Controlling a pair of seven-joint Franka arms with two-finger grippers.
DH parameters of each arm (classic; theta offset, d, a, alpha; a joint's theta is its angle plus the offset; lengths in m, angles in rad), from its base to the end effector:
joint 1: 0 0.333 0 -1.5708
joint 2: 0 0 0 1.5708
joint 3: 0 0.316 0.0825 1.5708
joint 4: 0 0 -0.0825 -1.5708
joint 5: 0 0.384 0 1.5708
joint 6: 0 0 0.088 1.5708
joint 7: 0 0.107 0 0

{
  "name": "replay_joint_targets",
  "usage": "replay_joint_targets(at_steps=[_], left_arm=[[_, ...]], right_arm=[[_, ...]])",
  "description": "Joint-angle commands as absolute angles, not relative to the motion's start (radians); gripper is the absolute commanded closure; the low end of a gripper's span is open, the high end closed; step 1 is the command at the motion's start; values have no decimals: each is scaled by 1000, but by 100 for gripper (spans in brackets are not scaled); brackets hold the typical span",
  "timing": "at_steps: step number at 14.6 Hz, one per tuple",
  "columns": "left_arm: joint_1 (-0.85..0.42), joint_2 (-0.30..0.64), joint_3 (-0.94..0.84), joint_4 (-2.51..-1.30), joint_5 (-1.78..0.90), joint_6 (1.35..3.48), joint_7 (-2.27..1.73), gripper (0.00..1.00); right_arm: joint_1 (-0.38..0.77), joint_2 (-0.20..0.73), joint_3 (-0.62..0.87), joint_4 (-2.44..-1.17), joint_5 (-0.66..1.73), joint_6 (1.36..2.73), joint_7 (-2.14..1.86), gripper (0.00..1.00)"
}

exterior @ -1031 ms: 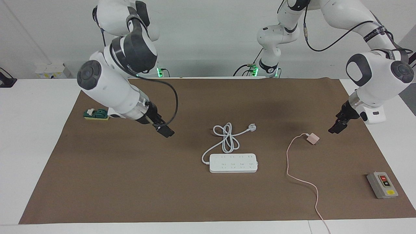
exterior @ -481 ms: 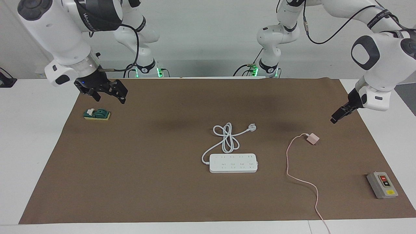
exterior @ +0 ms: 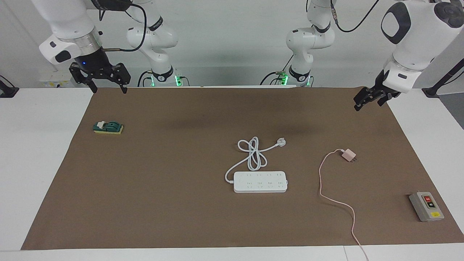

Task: Unplug charger and place it aside

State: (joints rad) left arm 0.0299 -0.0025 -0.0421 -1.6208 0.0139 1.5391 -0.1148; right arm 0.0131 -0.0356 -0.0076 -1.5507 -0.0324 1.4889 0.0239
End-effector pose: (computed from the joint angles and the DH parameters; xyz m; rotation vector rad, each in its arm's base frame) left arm 0.5484 -0.0052 0.5998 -3.1161 -0.1598 0.1220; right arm 0.5352 -0.0008 0.6463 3.1087 -0.0321 -0.0400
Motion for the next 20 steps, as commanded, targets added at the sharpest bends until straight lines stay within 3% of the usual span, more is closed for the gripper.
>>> replay_joint_targets(at_steps=[1,9,20], left_arm=[[12,-48,-31,-1667,11,1522,-34,0],[-1,4,-28,-1649,12,1571,5,0],[-15,2,-29,-1649,12,1589,3,0]], right_arm=[[-58,-77,55,-1634,-49,1551,6,0],[-51,-80,57,-1631,-35,1546,28,0],[-54,-80,55,-1632,5,1545,23,0]])
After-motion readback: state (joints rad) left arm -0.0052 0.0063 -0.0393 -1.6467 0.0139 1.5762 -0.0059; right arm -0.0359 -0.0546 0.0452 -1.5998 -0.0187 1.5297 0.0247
